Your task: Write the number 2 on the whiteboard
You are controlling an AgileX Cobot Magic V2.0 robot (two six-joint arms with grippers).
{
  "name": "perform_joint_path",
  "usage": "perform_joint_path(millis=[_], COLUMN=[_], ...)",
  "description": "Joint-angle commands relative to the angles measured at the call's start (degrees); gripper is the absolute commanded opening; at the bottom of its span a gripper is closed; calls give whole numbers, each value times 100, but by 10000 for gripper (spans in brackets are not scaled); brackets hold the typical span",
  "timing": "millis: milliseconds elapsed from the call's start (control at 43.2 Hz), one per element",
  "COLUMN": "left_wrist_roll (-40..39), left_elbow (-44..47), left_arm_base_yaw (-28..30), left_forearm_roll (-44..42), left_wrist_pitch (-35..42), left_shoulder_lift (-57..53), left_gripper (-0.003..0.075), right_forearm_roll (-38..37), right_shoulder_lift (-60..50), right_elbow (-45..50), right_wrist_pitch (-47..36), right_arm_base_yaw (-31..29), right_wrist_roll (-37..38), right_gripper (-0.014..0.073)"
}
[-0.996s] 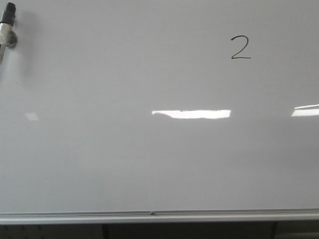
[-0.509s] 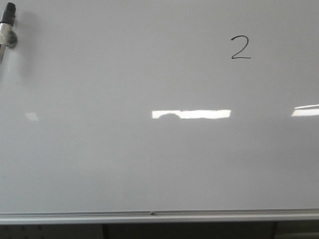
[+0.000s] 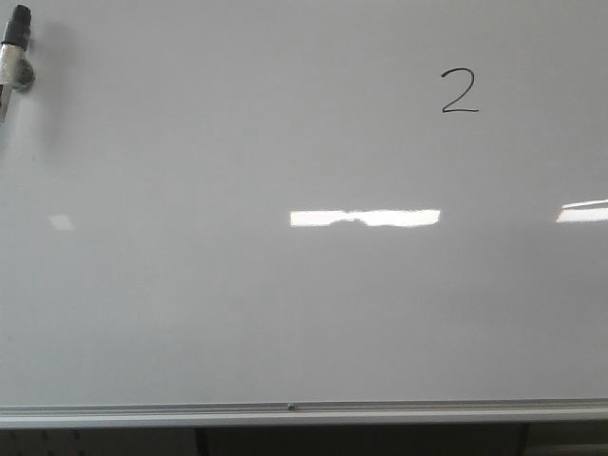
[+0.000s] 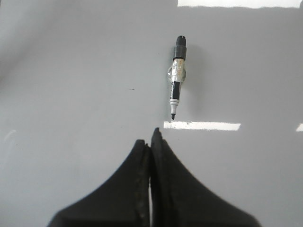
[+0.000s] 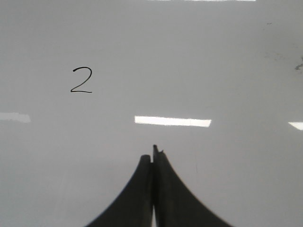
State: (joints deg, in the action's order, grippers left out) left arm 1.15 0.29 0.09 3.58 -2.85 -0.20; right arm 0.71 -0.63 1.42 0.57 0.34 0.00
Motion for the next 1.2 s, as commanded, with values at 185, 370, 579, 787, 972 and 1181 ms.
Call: perform_joint_path(millis=[185, 370, 579, 787, 972, 1181], left_wrist_roll=[-3, -3, -3, -3, -3, -3], left_elbow=[200, 200, 200, 200, 200, 200], left_arm_base_yaw=[-39, -39, -39, -39, -39, -39], left_forearm_roll=[8, 8, 8, 8, 8, 8], left_wrist_pitch=[459, 459, 459, 459, 459, 459], left_shoulder_lift=[-157, -157, -157, -157, -157, -157], left_gripper=[-20, -20, -20, -20, -20, -20], right_forearm_roll=[146, 146, 146, 146, 146, 146], right_shoulder_lift=[-115, -115, -110, -110, -105, -105], right_elbow=[-10, -10, -10, -10, -10, -10], right_wrist_pitch=[-510, -536, -527, -515, -511, -511], right_arm_base_yaw=[-5, -4, -4, -4, -4, -4], right_wrist_roll=[0, 0, 0, 0, 0, 0], right_gripper=[-67, -67, -67, -67, -67, -67])
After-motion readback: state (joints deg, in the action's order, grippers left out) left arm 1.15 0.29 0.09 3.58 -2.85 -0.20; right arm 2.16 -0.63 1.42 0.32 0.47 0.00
